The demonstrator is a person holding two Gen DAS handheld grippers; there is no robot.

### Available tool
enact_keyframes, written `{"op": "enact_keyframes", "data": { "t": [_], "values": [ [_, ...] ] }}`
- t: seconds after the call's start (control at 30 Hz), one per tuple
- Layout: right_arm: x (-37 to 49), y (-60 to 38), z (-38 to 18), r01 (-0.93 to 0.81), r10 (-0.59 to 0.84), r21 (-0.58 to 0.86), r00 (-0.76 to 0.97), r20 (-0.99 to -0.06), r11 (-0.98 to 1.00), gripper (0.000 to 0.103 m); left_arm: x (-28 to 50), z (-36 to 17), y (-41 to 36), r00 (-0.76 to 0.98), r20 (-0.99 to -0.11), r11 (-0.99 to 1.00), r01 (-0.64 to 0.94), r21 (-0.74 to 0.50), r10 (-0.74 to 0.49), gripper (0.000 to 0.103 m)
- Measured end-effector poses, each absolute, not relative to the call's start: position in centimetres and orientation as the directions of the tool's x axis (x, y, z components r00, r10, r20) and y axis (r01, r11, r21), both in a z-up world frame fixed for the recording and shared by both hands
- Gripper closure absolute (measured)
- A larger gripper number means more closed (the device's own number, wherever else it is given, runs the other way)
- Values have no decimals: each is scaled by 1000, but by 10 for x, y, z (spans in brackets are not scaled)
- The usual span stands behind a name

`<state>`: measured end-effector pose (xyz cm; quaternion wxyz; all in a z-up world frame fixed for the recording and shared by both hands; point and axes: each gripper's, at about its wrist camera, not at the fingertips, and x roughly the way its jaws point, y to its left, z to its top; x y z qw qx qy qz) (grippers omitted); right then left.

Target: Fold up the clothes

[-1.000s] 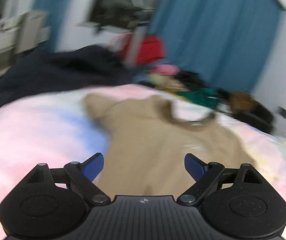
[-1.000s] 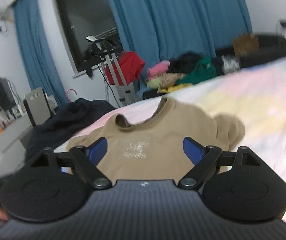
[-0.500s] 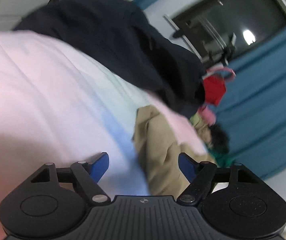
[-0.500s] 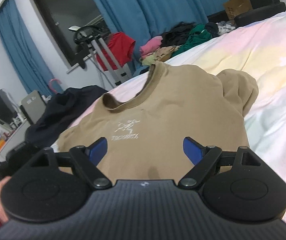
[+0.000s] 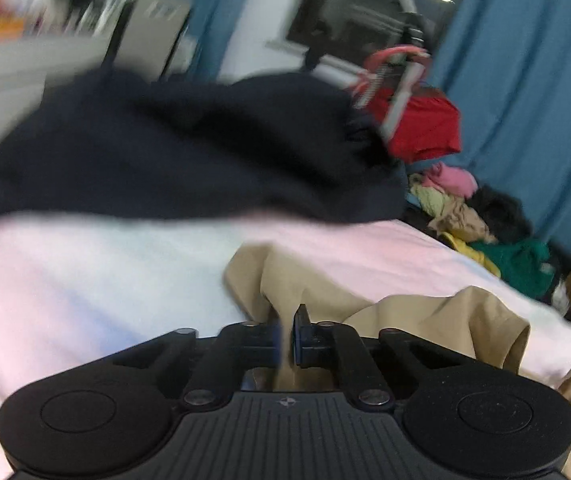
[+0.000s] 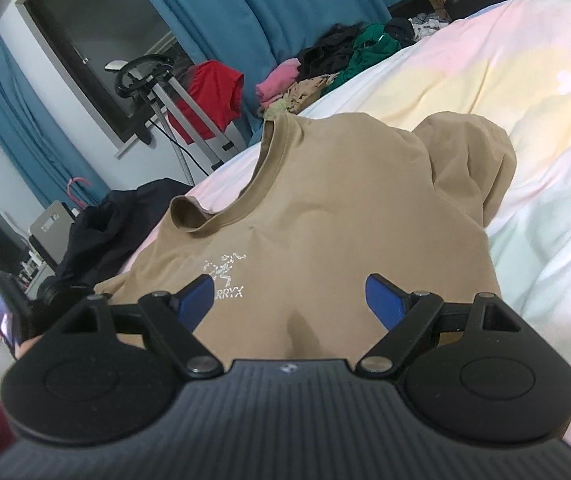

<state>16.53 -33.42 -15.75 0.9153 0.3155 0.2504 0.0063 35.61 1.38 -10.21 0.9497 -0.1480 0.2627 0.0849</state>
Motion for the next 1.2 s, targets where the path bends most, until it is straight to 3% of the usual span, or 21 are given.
{"op": "enact_keyframes", "data": {
  "t": [0.1, 0.2, 0.27, 0.33, 0.43, 0.53, 0.63, 0.83, 1.2],
  "values": [
    [158, -342, -154, 147, 181, 619, 882, -435, 772, 19, 349, -73, -37, 899, -434, 996, -85, -30, 64, 100],
    [151, -348, -150, 149, 175, 637, 892, -417, 757, 19, 334, -61, -101, 898, -435, 977, 147, 155, -66, 100],
    [149, -353, -148, 160, 160, 638, 896, -414, 753, 19, 317, -62, -134, 870, -462, 935, 293, 199, -175, 98],
    [148, -357, -148, 180, 142, 647, 899, -413, 741, 19, 299, -62, -166, 825, -494, 870, 433, 238, -276, 86],
    [146, -365, -150, 200, 133, 667, 901, -413, 718, 18, 264, -62, -187, 779, -484, 795, 557, 240, -399, 55],
    [141, -368, -149, 200, 138, 685, 903, -406, 701, 18, 237, -63, -177, 766, -473, 785, 580, 217, -435, 53],
    [137, -369, -147, 190, 148, 694, 906, -397, 694, 18, 235, -69, -146, 791, -474, 837, 517, 180, -387, 53],
    [139, -370, -153, 197, 167, 708, 897, -409, 678, 18, 261, -83, -50, 829, -512, 962, 273, 19, -226, 55],
    [151, -361, -159, 208, 176, 685, 878, -445, 698, 18, 299, -102, -65, 802, -519, 939, 343, -6, -296, 50]
  ]
}}
